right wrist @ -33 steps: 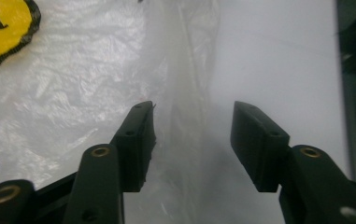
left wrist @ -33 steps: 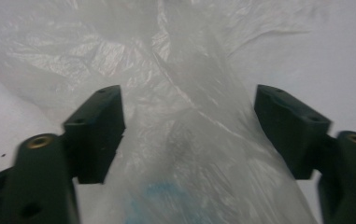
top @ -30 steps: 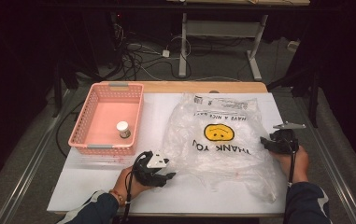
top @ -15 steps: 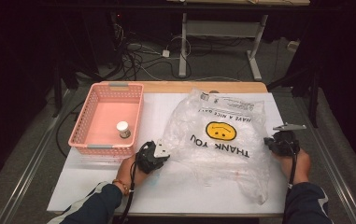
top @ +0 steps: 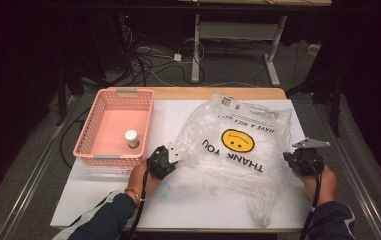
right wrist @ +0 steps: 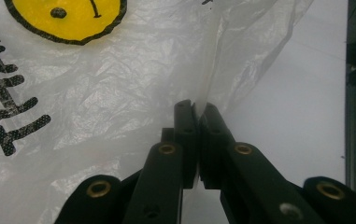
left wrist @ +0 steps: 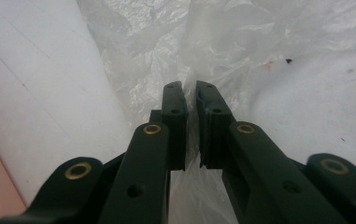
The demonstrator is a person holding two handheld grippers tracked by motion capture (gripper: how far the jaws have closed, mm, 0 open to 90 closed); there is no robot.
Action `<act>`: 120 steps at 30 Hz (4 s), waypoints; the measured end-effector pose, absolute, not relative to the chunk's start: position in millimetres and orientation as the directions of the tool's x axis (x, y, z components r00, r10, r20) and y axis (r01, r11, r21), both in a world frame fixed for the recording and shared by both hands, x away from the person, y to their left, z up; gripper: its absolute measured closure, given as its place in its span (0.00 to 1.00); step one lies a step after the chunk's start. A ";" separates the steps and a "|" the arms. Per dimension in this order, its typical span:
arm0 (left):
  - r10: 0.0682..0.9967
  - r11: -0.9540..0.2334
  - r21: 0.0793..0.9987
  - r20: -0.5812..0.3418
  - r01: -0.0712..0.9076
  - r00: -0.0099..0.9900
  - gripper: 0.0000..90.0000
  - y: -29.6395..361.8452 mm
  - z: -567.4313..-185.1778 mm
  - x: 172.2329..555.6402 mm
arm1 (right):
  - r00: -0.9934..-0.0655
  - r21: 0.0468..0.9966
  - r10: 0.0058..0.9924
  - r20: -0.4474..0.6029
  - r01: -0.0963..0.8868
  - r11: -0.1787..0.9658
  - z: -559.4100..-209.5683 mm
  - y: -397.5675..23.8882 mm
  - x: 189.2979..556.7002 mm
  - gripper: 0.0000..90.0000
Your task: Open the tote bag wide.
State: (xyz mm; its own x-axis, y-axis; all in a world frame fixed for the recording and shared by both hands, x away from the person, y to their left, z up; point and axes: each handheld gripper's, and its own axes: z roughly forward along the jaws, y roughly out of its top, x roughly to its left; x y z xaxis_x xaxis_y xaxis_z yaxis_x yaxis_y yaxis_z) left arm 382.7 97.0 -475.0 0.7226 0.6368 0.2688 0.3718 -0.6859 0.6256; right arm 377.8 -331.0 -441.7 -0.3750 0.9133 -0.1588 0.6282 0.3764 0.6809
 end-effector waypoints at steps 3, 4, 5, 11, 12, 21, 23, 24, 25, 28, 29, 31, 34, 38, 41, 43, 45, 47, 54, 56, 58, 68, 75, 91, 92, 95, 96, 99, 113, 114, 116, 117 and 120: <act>0.641 -0.689 0.625 0.289 0.368 0.711 0.92 96.1 -474.6 388.0 | -0.381 0.668 0.910 -0.164 0.636 0.387 -443.5 -325.4 375.6 0.99; 0.641 -0.689 0.625 0.289 0.368 0.711 0.92 96.1 -474.6 388.0 | -0.382 0.663 0.909 -0.169 0.638 0.391 -444.1 -324.3 374.5 1.00; 0.646 -0.689 0.623 0.296 0.371 0.703 0.92 95.9 -474.7 389.8 | -0.385 0.664 0.908 -0.162 0.638 0.390 -444.5 -323.6 372.9 1.00; 0.654 -0.703 0.610 0.353 0.365 0.669 0.92 92.9 -474.1 395.9 | -0.420 0.647 0.893 -0.158 0.639 0.415 -448.3 -316.6 360.6 1.00; 0.655 -0.700 0.613 0.350 0.365 0.669 0.92 93.4 -474.1 396.2 | -0.420 0.647 0.893 -0.158 0.639 0.415 -448.3 -316.6 360.6 1.00; 0.679 -0.652 0.698 0.364 0.296 0.638 0.49 102.2 -449.1 380.5 | -0.387 0.748 0.902 -0.190 0.538 0.389 -426.7 -316.9 347.7 0.73; 0.679 -0.635 0.722 0.355 0.273 0.642 0.41 107.8 -442.2 374.3 | -0.401 0.788 0.897 -0.185 0.485 0.379 -418.1 -314.4 342.0 0.71; 0.678 -0.627 0.734 0.347 0.262 0.648 0.38 111.0 -439.1 371.6 | -0.398 0.791 0.896 -0.197 0.476 0.385 -413.8 -312.4 339.7 0.67; 0.674 -0.620 0.743 0.340 0.252 0.656 0.35 114.0 -436.4 369.0 | -0.401 0.799 0.894 -0.198 0.462 0.385 -409.6 -310.5 337.5 0.66; 0.661 -0.605 0.768 0.337 0.210 0.671 0.30 121.8 -427.8 359.8 | -0.428 0.843 0.887 -0.171 0.403 0.357 -399.5 -301.2 328.5 0.59; 0.656 -0.609 0.771 0.359 0.185 0.663 0.29 123.8 -424.5 355.7 | -0.468 0.847 0.865 -0.179 0.374 0.378 -396.8 -295.9 326.2 0.58; 0.643 -0.601 0.785 0.362 0.152 0.675 0.28 129.2 -417.4 348.8 | -0.551 0.851 0.820 -0.158 0.345 0.395 -392.9 -280.2 320.7 0.57; 0.645 -0.586 0.800 0.364 0.129 0.672 0.25 138.2 -412.3 339.2 | -0.638 0.831 0.750 -0.177 0.311 0.461 -392.0 -251.3 315.2 0.54; 0.648 -0.572 0.809 0.344 0.135 0.680 0.25 157.2 -414.0 328.2 | -0.729 0.794 0.654 -0.201 0.270 0.545 -397.4 -217.4 312.7 0.52; 0.675 -0.536 0.831 0.315 0.150 0.667 0.24 174.2 -414.4 322.4 | -0.749 0.770 0.628 -0.212 0.268 0.579 -404.0 -203.7 313.9 0.50; 0.690 -0.503 0.852 0.293 0.147 0.662 0.22 186.3 -414.8 318.2 | -0.773 0.734 0.590 -0.233 0.258 0.629 -413.0 -191.6 314.2 0.46; 0.696 -0.498 0.854 0.291 0.150 0.656 0.22 196.4 -415.6 314.7 | -0.784 0.685 0.559 -0.270 0.252 0.683 -426.5 -179.2 314.4 0.46; 0.708 -0.492 0.854 0.281 0.167 0.648 0.22 205.4 -417.6 311.2 | -0.789 0.665 0.547 -0.279 0.252 0.703 -430.0 -176.3 315.3 0.47; 0.730 -0.487 0.844 0.254 0.223 0.635 0.22 230.8 -425.9 294.0 | -0.769 0.626 0.509 -0.385 0.188 0.757 -416.6 -164.6 306.1 0.57; 0.733 -0.482 0.843 0.238 0.240 0.637 0.22 235.3 -429.1 290.7 | -0.770 0.637 0.511 -0.382 0.181 0.749 -411.6 -164.6 305.7 0.57; 0.730 -0.486 0.841 0.240 0.240 0.640 0.22 238.2 -431.7 289.8 | -0.787 0.664 0.510 -0.347 0.178 0.726 -406.5 -159.1 311.3 0.57; 0.722 -0.491 0.833 0.223 0.256 0.655 0.22 237.9 -436.0 294.0 | -0.829 0.539 0.464 -0.313 0.247 0.805 -442.3 -141.3 342.9 0.55; 0.706 -0.512 0.820 0.232 0.257 0.669 0.22 232.9 -437.5 294.4 | -0.834 0.470 0.437 -0.337 0.253 0.845 -454.5 -140.1 343.5 0.65; 0.702 -0.522 0.809 0.229 0.269 0.674 0.22 231.5 -437.5 294.6 | -0.790 0.570 0.507 -0.346 0.252 0.782 -433.3 -149.3 336.5 1.00; 0.701 -0.524 0.808 0.231 0.268 0.675 0.22 231.5 -437.2 294.8 | -0.786 0.577 0.510 -0.349 0.248 0.778 -430.5 -149.5 335.4 1.00; 0.703 -0.522 0.814 0.243 0.253 0.669 0.22 231.5 -433.3 296.7 | -0.765 0.605 0.522 -0.377 0.223 0.764 -422.8 -150.0 331.0 1.00; 0.703 -0.523 0.815 0.247 0.249 0.667 0.22 231.6 -431.3 298.1 | -0.758 0.620 0.530 -0.380 0.217 0.754 -420.2 -150.3 329.9 1.00; 0.704 -0.524 0.819 0.260 0.235 0.661 0.22 231.0 -426.3 302.8 | -0.735 0.662 0.558 -0.385 0.201 0.722 -408.0 -153.9 325.8 1.00; 0.741 -0.497 0.829 0.252 0.257 0.623 0.22 243.4 -405.5 323.2 | -0.637 0.764 0.647 -0.419 0.139 0.630 -380.6 -166.4 316.6 1.00; 0.742 -0.503 0.825 0.261 0.256 0.618 0.22 245.1 -403.9 327.0 | -0.629 0.767 0.650 -0.426 0.130 0.628 -379.4 -166.3 315.7 1.00; 0.748 -0.504 0.817 0.249 0.281 0.616 0.22 246.9 -401.9 335.0 | -0.619 0.774 0.658 -0.429 0.122 0.621 -377.8 -166.0 314.5 1.00; 0.749 -0.504 0.814 0.246 0.288 0.615 0.22 247.7 -400.8 339.3 | -0.621 0.772 0.653 -0.433 0.120 0.625 -377.6 -165.5 314.5 1.00; 0.746 -0.502 0.812 0.230 0.299 0.625 0.22 247.4 -397.9 351.7 | -0.621 0.772 0.653 -0.433 0.118 0.625 -378.0 -165.4 314.4 1.00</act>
